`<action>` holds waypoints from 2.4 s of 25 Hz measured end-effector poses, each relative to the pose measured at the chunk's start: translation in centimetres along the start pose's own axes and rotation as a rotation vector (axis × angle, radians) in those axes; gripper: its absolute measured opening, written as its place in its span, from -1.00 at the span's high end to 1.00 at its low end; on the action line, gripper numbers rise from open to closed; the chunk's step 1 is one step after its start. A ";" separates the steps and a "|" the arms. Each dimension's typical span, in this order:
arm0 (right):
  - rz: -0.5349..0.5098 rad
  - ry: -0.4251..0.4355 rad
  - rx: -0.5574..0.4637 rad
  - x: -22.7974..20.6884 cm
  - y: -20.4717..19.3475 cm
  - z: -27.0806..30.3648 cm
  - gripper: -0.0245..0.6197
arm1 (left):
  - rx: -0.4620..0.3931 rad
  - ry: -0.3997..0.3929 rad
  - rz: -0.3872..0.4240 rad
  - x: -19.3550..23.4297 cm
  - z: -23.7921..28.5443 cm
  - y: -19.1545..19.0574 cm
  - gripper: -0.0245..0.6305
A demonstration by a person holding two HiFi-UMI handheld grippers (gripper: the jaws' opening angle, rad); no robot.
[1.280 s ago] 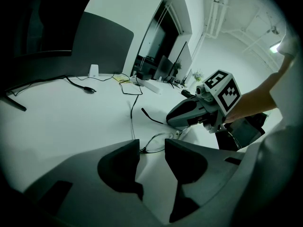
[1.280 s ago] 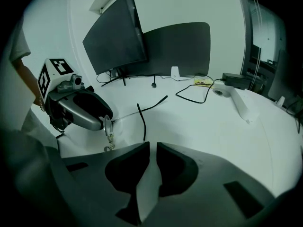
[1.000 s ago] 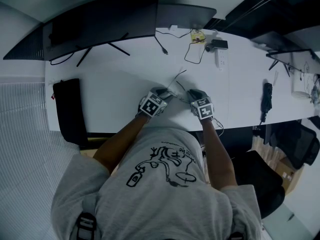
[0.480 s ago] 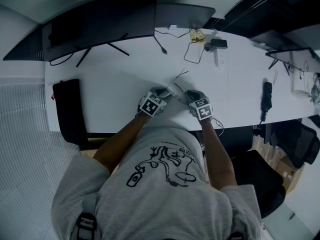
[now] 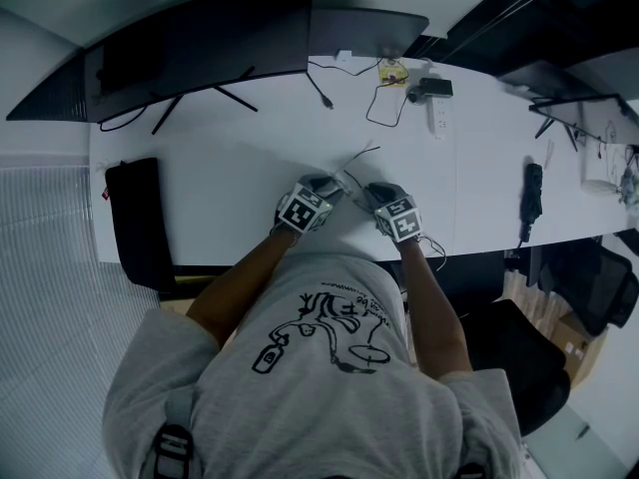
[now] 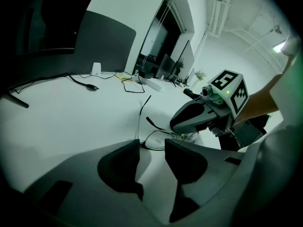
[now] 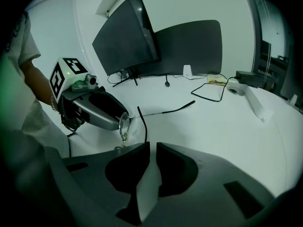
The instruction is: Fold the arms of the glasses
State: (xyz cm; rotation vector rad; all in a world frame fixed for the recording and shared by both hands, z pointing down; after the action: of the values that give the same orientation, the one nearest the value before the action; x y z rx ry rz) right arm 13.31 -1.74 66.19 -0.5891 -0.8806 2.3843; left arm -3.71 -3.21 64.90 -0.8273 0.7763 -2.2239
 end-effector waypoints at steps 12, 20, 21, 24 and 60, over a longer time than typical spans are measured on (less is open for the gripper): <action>0.004 0.030 0.006 0.8 -0.4 0.1 0.75 | 0.003 0.002 0.001 -0.2 0.1 -0.1 0.35; 0.006 0.047 0.002 1.4 -0.3 0.1 0.75 | 0.002 0.001 -0.002 -0.3 0.1 -0.1 0.35; 0.006 0.051 -0.002 1.4 -0.2 0.2 0.75 | 0.002 0.000 -0.003 -0.3 0.1 -0.1 0.35; 0.009 0.057 -0.008 1.4 -0.5 0.4 0.75 | 0.004 0.001 -0.002 -0.3 0.2 -0.1 0.35; 0.042 -0.070 -0.108 -5.5 3.2 -3.0 0.66 | -0.035 -0.012 -0.048 -0.2 -0.8 0.1 0.27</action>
State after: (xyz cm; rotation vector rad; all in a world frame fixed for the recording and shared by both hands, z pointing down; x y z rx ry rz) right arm 18.14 -5.83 63.09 -0.5743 -1.0421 2.4194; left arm -4.13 -2.86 64.28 -0.8834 0.7992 -2.2510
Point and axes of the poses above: the fingertips, and each gripper's own axes: z forward along the fingers, x to its left, y out of its top, the point moved 8 cm from there along -z, backward along the fingers, and after that the axes turned 6 degrees about -x, right-handed, at the moved point
